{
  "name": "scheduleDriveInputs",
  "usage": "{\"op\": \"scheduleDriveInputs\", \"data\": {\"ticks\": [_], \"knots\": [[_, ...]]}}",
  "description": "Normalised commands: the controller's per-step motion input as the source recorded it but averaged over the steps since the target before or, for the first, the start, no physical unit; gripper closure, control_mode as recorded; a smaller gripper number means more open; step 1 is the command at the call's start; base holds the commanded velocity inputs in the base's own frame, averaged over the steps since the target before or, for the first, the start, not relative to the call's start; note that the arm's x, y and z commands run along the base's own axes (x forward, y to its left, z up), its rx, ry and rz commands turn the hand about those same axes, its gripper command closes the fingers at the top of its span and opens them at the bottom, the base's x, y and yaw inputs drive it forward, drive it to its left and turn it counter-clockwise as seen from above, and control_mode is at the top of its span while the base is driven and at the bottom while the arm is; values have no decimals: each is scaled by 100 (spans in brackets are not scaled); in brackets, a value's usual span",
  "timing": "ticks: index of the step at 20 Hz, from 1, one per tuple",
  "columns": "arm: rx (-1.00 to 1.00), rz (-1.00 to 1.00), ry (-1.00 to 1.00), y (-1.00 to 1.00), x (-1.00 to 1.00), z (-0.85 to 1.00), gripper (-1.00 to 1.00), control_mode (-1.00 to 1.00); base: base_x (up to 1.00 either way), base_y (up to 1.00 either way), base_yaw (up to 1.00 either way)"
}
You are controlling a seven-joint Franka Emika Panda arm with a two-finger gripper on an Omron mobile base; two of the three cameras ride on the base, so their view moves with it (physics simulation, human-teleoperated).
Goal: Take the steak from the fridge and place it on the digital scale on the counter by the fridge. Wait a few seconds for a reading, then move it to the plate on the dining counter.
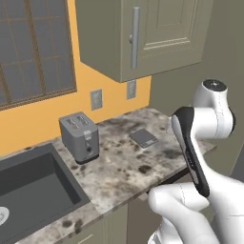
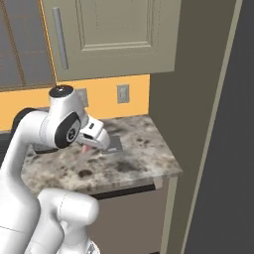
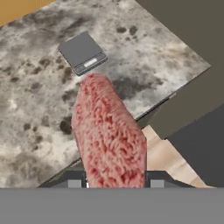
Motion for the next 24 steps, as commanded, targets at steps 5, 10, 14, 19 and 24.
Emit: {"op": "scheduleDriveInputs", "data": {"ticks": [5,10,14,19,24], "knots": [[1,10,0,7,100,-34,100,-100,0,0,0],[0,5,0,16,100,-45,100,-100,0,0,0],[0,0,0,3,95,-47,100,-100,0,0,0],[0,0,3,2,91,-46,100,-100,0,0,0],[0,0,8,3,78,-47,100,-100,0,0,0]]}}
